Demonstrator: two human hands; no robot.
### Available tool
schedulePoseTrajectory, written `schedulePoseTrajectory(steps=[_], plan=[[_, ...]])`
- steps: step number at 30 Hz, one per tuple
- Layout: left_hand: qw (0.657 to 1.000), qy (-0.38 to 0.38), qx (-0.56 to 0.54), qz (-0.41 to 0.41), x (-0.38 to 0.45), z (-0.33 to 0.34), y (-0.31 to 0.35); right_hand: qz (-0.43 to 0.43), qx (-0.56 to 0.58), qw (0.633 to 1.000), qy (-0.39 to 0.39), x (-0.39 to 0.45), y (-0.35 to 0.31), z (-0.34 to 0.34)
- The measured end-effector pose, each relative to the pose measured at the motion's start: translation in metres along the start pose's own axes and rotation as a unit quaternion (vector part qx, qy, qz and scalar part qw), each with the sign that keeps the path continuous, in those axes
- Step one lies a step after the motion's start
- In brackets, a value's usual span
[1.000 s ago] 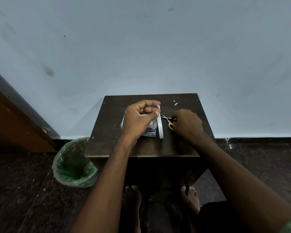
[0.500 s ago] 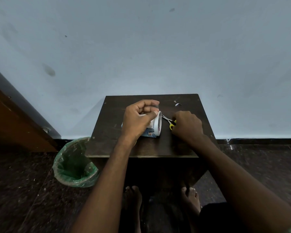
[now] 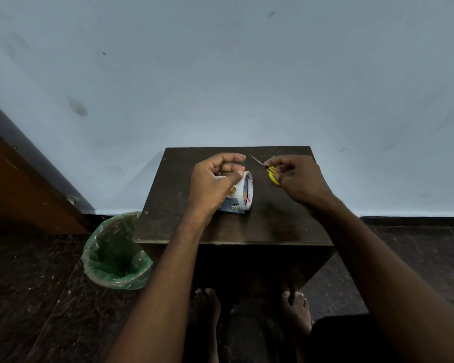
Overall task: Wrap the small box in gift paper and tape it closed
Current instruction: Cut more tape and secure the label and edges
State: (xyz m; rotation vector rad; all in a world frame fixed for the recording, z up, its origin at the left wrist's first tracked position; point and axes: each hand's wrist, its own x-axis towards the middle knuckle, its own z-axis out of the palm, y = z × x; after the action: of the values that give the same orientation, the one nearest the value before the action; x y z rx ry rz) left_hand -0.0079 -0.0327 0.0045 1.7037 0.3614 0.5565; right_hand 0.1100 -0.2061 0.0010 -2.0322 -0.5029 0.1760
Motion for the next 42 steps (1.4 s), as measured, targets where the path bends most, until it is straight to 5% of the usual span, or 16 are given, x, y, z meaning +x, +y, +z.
schedulePoseTrajectory(steps=[16, 42], plan=[[0.997, 0.005, 0.062, 0.051, 0.003, -0.002, -0.003, -0.005, 0.048, 0.987, -0.151, -0.007, -0.014, -0.024], [0.994, -0.014, 0.083, 0.075, 0.000, -0.001, 0.000, -0.047, 0.037, 0.987, -0.150, -0.008, -0.021, -0.022]])
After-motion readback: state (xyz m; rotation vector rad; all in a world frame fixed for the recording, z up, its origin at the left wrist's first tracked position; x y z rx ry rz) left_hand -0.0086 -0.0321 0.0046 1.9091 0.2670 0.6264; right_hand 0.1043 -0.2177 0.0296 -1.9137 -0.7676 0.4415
